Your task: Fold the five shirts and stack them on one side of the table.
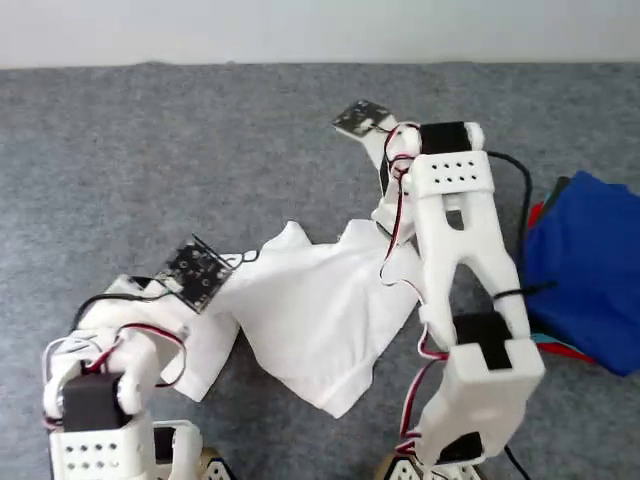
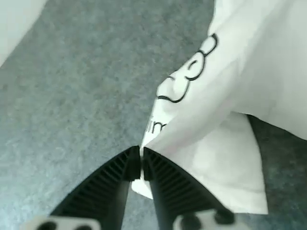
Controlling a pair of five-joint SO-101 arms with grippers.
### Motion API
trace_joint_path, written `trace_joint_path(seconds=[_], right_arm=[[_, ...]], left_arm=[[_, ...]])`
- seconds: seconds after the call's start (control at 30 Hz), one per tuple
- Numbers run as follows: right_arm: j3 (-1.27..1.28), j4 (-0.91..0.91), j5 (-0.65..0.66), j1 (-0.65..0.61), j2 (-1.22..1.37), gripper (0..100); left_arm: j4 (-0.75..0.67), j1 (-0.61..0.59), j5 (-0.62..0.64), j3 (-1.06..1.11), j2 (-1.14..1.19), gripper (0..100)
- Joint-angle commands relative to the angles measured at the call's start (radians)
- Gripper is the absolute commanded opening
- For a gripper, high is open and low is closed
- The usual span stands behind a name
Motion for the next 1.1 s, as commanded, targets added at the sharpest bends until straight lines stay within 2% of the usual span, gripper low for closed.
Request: trace_joint_path(seconds=[0.0,0.1,0.17,0.3,0.53,0.77,0.97,1.07], right_arm=[[-0.003,-0.030,-0.003,-0.019,0.045,9.8],[-0.015,0.021,-0.092,-0.059,0.053,24.0],[-0.029,0.079,-0.138,-0.082,0.033,29.2],[-0.031,0.185,-0.173,-0.107,0.002,26.7],[0.009,0.160,-0.258,-0.087,0.028,27.0],[0.014,0.064,-0.327,-0.097,0.188,26.8],[0.012,0.113,-0.325,-0.117,0.200,26.6],[0.014,0.162,-0.282,-0.116,0.136,26.6]], left_arm=[[-0.028,0.017,0.009,0.027,0.002,2],[-0.012,0.011,0.006,0.050,0.002,2],[-0.005,-0.006,0.006,0.053,0.002,2],[-0.003,-0.103,-0.054,0.053,0.002,2],[-0.003,-0.285,-0.192,0.053,0.002,2],[-0.006,-0.304,-0.213,0.053,0.000,2],[-0.006,-0.304,-0.233,0.053,0.000,1],[-0.011,-0.301,-0.233,0.053,0.000,1]])
